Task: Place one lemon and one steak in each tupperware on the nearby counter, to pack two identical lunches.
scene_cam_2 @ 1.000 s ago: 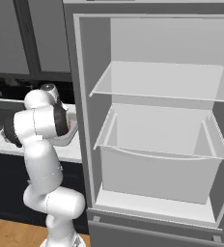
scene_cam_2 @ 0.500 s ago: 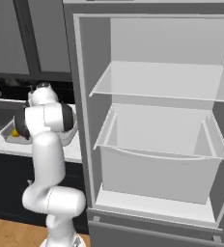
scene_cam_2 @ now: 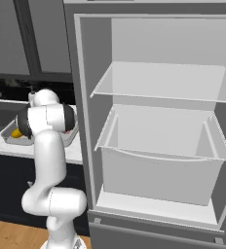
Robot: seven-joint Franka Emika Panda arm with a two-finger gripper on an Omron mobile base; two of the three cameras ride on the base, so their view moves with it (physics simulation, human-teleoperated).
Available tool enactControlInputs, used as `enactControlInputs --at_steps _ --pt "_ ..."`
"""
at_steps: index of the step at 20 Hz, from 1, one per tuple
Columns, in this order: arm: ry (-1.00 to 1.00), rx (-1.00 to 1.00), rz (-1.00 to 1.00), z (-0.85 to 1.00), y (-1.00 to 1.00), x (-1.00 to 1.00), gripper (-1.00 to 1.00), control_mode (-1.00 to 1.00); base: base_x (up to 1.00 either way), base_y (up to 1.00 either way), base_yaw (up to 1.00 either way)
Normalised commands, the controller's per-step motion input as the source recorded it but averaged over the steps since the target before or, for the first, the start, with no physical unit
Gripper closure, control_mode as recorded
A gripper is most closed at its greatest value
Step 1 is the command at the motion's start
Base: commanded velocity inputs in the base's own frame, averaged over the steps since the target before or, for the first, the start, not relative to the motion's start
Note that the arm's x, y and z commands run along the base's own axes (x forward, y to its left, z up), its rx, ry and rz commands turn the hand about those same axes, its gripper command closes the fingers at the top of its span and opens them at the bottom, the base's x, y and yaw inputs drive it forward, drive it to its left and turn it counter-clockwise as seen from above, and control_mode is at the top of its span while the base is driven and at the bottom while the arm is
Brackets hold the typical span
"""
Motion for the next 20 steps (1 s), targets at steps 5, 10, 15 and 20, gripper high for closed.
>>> enactControlInputs --at_steps 5,10,15,20 --pt "0.02 0.04 0.08 -0.07 -0.05 0.01 1.00 -1.00 0.00 0.00 0.00" --pt "0.10 0.01 0.11 -0.04 0.00 0.31 -1.00 -1.00 0.00 0.00 0.00" --pt "0.03 0.01 0.16 -0.03 -0.01 0.04 -1.00 -1.00 0.00 0.00 0.00" --pt "-0.01 0.01 0.19 0.11 -0.02 0.03 -1.00 -1.00 0.00 0.00 0.00"
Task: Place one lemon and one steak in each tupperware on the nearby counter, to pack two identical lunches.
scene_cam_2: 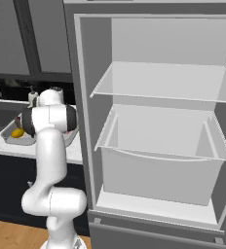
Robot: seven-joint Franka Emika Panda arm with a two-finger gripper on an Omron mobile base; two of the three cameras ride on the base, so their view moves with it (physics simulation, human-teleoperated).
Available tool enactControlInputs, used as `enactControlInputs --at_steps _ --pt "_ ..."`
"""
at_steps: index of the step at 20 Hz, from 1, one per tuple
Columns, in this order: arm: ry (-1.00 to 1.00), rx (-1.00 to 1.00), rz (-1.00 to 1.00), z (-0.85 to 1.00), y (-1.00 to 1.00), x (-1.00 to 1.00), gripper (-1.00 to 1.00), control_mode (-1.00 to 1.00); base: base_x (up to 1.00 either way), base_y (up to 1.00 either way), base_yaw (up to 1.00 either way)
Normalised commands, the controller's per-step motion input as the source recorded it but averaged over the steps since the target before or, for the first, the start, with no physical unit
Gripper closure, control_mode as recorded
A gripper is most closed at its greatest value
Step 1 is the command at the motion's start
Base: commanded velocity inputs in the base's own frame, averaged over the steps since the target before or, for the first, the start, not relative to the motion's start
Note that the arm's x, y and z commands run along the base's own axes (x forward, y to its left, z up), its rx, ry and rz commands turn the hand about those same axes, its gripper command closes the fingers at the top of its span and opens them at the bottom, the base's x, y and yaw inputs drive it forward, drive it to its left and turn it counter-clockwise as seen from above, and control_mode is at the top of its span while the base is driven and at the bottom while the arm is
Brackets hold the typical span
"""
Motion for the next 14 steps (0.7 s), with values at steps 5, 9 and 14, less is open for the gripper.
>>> enactControlInputs --at_steps 5,9,14 --pt "-0.01 0.22 0.09 0.63 0.05 0.00 -1.00 -1.00 0.00 0.00 0.00" --pt "0.00 -0.10 0.02 0.75 0.47 -0.50 -1.00 -1.00 0.00 0.00 0.00" --pt "0.00 -0.33 -0.02 0.48 0.59 -0.87 -1.00 -1.00 0.00 0.00 0.00"
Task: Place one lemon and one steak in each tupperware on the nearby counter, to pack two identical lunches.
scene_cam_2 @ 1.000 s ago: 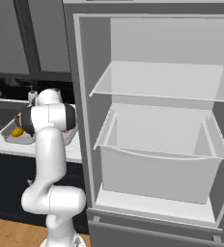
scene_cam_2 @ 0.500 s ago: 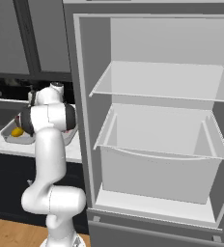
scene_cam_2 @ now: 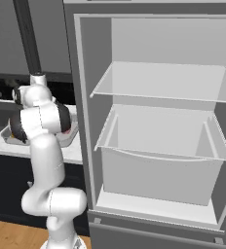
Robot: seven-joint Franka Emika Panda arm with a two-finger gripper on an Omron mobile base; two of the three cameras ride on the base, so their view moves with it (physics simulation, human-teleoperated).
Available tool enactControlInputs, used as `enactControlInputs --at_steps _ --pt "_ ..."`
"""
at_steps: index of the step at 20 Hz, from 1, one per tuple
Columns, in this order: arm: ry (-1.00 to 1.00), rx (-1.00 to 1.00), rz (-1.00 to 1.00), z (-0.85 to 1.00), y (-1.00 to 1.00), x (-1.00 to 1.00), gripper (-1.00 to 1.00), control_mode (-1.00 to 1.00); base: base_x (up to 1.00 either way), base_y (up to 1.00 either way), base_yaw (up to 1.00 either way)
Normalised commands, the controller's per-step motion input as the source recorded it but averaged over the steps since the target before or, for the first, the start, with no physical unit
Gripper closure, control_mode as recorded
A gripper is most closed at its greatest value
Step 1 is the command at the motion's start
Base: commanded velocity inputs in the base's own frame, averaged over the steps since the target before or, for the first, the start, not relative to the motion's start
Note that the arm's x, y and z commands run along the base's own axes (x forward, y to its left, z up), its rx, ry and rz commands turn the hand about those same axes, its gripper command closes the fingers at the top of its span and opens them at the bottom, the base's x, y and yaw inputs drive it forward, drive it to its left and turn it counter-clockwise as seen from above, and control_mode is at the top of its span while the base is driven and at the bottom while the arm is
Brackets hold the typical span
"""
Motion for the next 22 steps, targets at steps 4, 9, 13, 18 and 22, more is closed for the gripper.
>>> enactControlInputs --at_steps 4,9,13,18,22 --pt "-0.06 -0.35 0.01 0.53 0.46 -1.00 -1.00 -1.00 0.00 0.00 0.00" --pt "-0.26 -0.16 0.09 0.49 0.16 -1.00 -1.00 -1.00 0.00 0.00 0.00" --pt "-0.25 -0.02 0.06 0.76 0.18 -1.00 -1.00 -1.00 0.00 0.00 0.00" --pt "-0.25 0.00 0.06 0.95 0.08 -1.00 -1.00 -1.00 0.00 0.00 0.00" --pt "-0.27 0.02 0.00 0.89 0.02 -1.00 -1.00 -1.00 0.00 0.00 0.00"
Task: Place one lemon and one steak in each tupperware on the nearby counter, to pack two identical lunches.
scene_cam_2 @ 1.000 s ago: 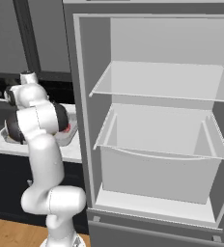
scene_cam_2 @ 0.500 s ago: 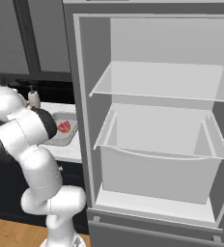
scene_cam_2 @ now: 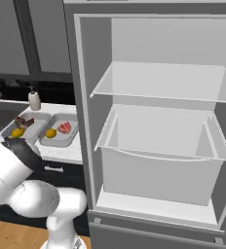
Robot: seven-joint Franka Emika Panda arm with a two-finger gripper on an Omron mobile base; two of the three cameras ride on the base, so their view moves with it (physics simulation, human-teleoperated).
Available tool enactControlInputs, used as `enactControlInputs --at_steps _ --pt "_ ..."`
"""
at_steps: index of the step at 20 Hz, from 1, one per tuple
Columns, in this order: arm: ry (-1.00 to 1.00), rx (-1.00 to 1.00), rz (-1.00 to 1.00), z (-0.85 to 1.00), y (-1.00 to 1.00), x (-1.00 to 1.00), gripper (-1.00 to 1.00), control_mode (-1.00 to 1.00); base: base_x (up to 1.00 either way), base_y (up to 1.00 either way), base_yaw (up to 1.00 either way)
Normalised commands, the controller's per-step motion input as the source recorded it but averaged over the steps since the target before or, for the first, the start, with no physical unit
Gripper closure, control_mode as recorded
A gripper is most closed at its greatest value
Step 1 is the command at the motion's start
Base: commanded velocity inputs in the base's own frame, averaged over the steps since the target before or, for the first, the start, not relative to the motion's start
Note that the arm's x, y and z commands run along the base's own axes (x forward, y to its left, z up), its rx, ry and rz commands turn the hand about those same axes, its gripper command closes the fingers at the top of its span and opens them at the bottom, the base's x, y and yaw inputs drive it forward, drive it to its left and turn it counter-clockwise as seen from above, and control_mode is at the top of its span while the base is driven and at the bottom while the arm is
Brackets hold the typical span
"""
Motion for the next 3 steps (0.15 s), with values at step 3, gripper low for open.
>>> enactControlInputs --at_steps 3 --pt "-0.23 0.13 0.00 0.59 0.00 -1.00 -1.00 -1.00 0.00 0.00 0.00"
